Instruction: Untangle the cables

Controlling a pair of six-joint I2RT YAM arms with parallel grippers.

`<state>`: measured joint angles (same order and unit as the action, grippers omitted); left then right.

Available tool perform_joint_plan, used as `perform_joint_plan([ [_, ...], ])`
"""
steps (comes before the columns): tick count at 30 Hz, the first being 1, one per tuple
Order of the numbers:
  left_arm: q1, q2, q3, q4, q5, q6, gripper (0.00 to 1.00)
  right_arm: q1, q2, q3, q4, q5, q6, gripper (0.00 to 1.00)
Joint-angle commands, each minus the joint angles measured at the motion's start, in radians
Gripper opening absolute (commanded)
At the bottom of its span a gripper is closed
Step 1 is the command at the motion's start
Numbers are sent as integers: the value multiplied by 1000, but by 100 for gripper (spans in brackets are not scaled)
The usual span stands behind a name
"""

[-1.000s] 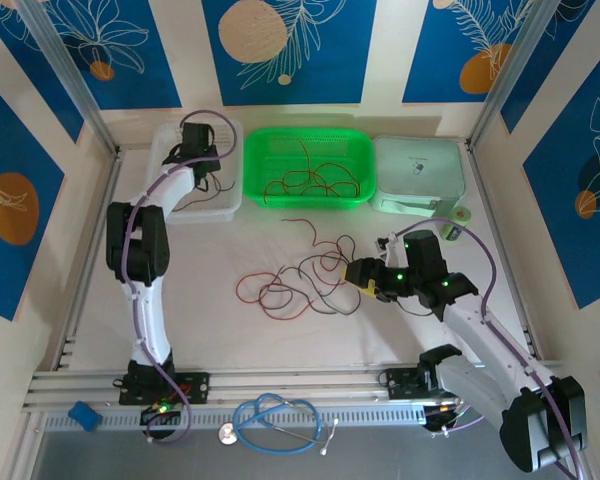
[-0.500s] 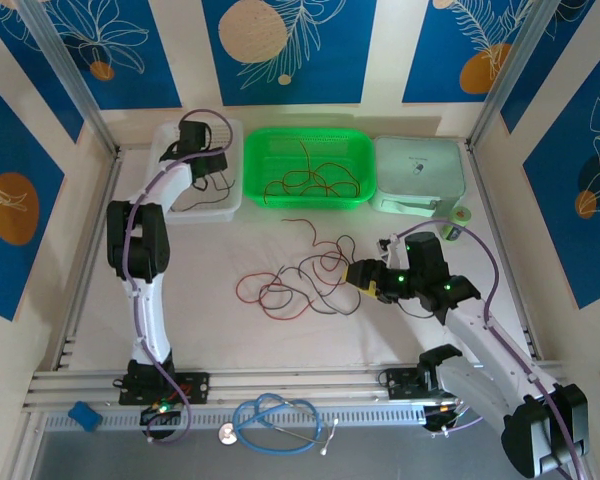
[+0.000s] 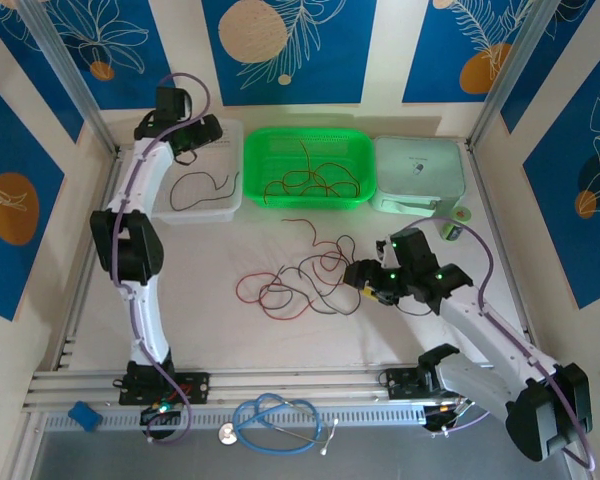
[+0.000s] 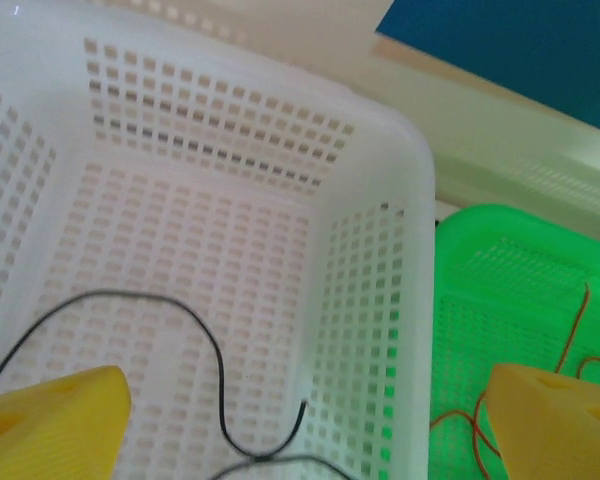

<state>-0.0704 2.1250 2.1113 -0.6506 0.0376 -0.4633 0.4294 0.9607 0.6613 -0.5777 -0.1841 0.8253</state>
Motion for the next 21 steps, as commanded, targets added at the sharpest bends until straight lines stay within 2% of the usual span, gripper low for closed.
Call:
perform_joint_plan([
  [1, 33, -94, -79, -56, 119, -71, 90, 27, 43, 51, -95, 132, 41, 67],
  [7, 34, -282, -242, -20, 194, -53, 90, 58, 140, 103, -122, 194, 71, 62],
  [13, 19, -534, -524, -8, 217, -34, 90, 68, 232, 180, -219, 331, 81, 60],
  [16, 1, -658, -685, 4, 223, -34, 90, 37, 284, 218, -262, 394, 39, 60],
  [21, -40, -818, -878, 5, 225, -35, 90, -51, 382, 247, -265, 390, -16, 59],
])
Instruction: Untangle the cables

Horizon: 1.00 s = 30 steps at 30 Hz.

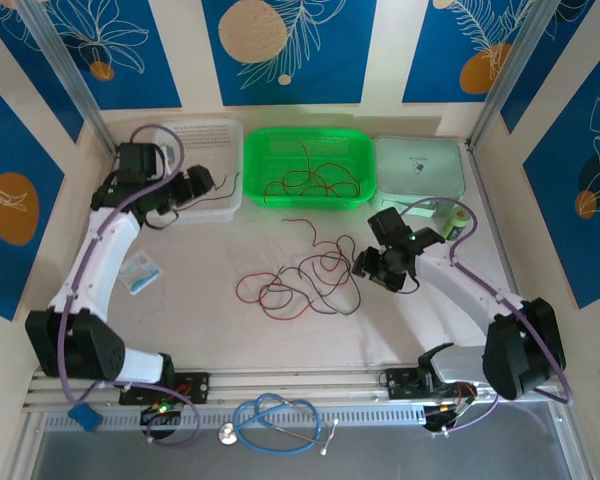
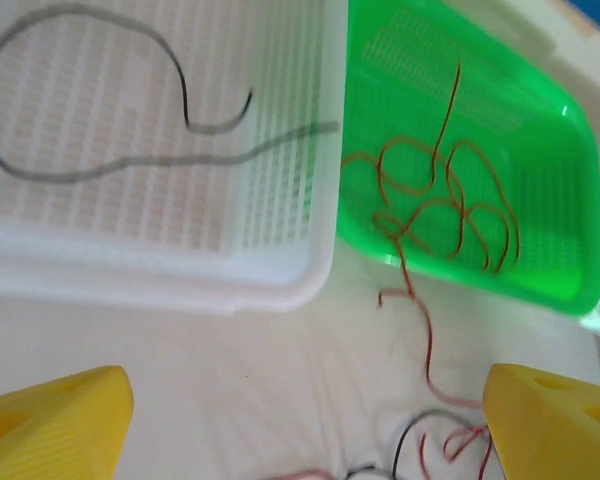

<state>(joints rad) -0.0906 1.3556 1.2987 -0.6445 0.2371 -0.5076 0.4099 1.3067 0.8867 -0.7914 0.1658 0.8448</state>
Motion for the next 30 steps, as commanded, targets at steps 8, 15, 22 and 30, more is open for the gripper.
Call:
perform_joint_plan([
  [8, -50, -188, -191, -25, -7, 39, 89, -97, 96, 7, 136, -63, 222, 60],
  [15, -57, -190, -157, -73, 15, 99, 89, -95, 185, 6, 187, -61, 582, 60],
  [22, -73, -171, -135, -77, 30, 126, 89, -73, 270, 101, 75, 29, 746, 58],
  [30, -87, -155, -130, -63, 22, 141, 89, -64, 380, 154, 41, 80, 813, 57],
])
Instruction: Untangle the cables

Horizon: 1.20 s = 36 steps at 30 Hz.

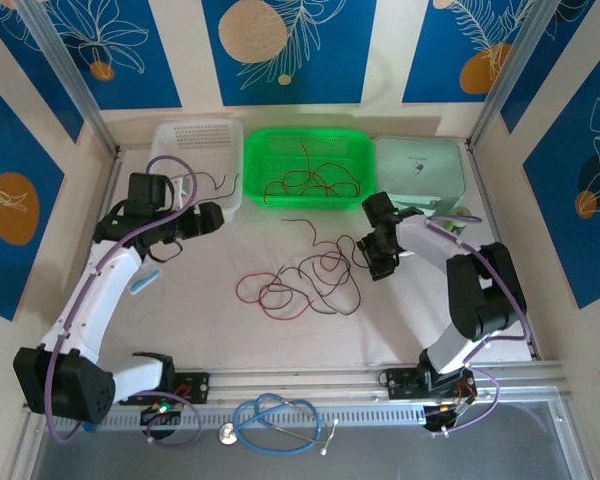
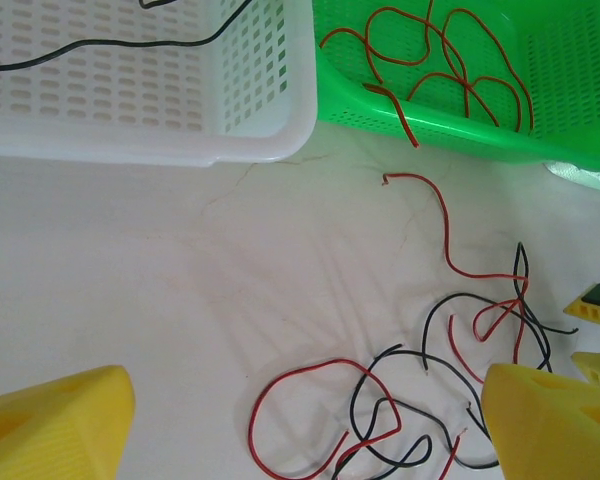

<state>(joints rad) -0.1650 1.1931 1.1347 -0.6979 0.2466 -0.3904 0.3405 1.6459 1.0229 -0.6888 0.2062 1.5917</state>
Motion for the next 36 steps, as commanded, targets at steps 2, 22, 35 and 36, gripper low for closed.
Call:
perform_joint_plan([
  [2, -17, 11, 36, -8, 14, 22, 89, 8, 76, 28, -64, 39, 78, 57],
  [22, -125, 10, 62, -30, -66, 22, 87, -33, 251, 169, -110, 111, 31, 0],
  [35, -206, -167, 35, -104, -73, 31, 86, 86, -269, 92, 151, 357, -378, 0],
  [36, -210, -184, 26, -103, -74, 26, 86, 96, -299, 95, 174, 358, -420, 0],
])
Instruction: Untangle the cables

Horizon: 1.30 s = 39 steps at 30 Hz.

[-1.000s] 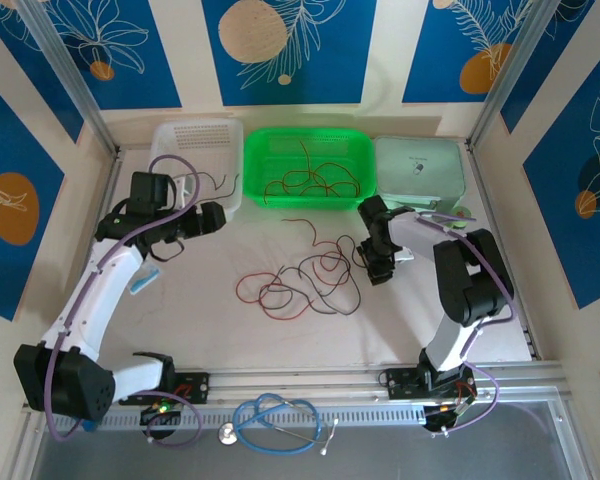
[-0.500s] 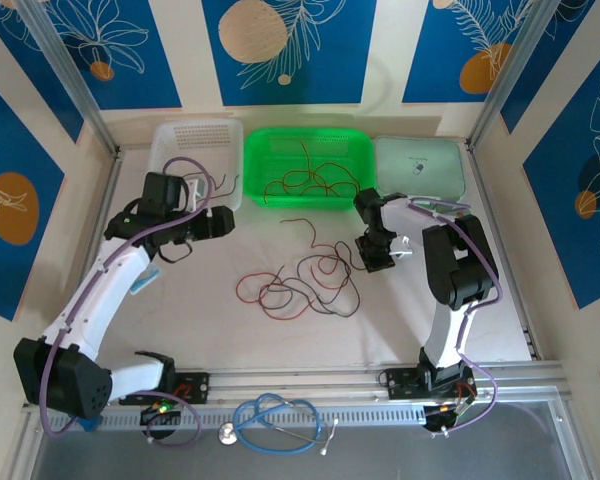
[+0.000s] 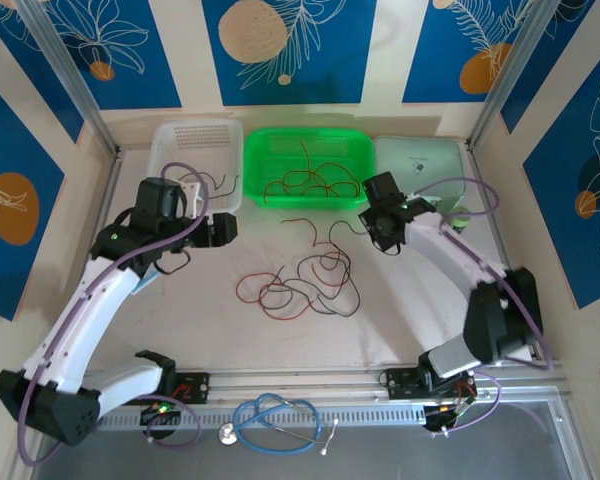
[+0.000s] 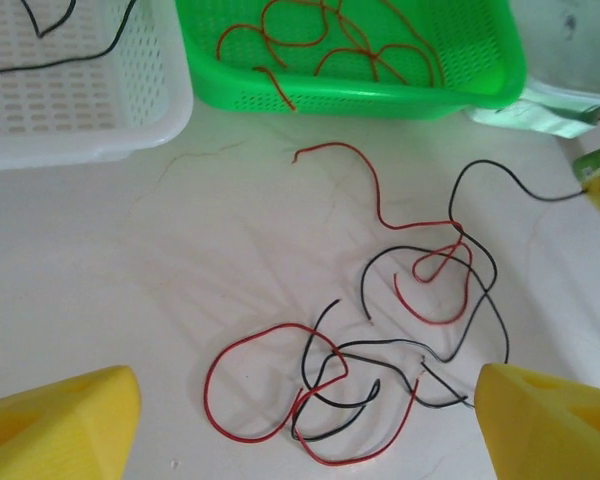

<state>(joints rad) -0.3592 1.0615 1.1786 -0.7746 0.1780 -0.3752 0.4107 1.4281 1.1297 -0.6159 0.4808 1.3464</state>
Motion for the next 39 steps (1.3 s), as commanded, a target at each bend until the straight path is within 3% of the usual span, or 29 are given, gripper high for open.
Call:
perform_joint_plan([
  [1, -22, -72, -26, -25, -3, 6, 86, 38, -116, -6, 123, 82, -222, 0],
  [8, -77, -132, -69, 16, 2, 17, 85, 117, -253, 88, 245, -54, -519, 0],
  [16, -212, -49, -66, 221, 66, 104, 85, 234, -266, 269, 272, -135, -763, 0],
  [22, -374, 58, -83, 403, 46, 210, 86, 288, -236, 355, 285, -123, -794, 0],
  [26, -456, 95, -149, 597, -48, 240, 86, 317, -201, 413, 273, -120, -787, 0],
  [31, -497, 98, -244, 827, -169, 237, 88, 361, -159, 467, 243, -117, -757, 0],
  [39, -509, 33, -349, 828, -337, 226, 88, 416, -146, 540, 205, -78, -712, 0],
])
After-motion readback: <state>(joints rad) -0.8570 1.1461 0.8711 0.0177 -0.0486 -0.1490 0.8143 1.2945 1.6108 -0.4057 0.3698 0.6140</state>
